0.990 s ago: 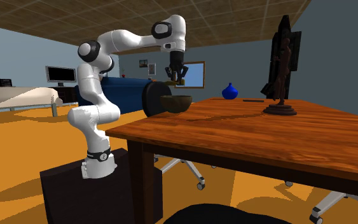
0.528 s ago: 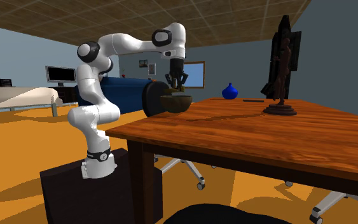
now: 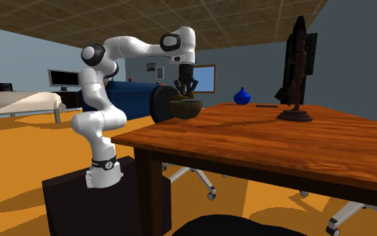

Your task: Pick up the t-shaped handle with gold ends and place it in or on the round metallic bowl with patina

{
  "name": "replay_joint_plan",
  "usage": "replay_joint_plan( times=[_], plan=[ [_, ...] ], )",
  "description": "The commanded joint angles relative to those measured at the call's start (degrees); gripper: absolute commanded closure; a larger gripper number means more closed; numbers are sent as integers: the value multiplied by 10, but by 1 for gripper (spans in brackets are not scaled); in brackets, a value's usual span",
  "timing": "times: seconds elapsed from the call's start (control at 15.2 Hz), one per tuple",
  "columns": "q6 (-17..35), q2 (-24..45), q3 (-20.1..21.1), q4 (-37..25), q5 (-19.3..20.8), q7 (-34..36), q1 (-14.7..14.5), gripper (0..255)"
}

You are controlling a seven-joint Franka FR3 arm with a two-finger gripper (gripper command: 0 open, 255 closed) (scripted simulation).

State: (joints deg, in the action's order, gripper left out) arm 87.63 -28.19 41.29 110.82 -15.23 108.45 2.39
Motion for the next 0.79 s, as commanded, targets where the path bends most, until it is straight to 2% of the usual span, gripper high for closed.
replay_joint_plan(
  times=[0.0,0.33,0.59,0.73],
  plan=[
    [0,0,0,0,0,0,0,0],
    [0,0,0,0,0,0,0,0],
    [-69,31,3,-97,16,15,12,0],
    [-69,31,3,-97,16,15,12,0]
  ],
)
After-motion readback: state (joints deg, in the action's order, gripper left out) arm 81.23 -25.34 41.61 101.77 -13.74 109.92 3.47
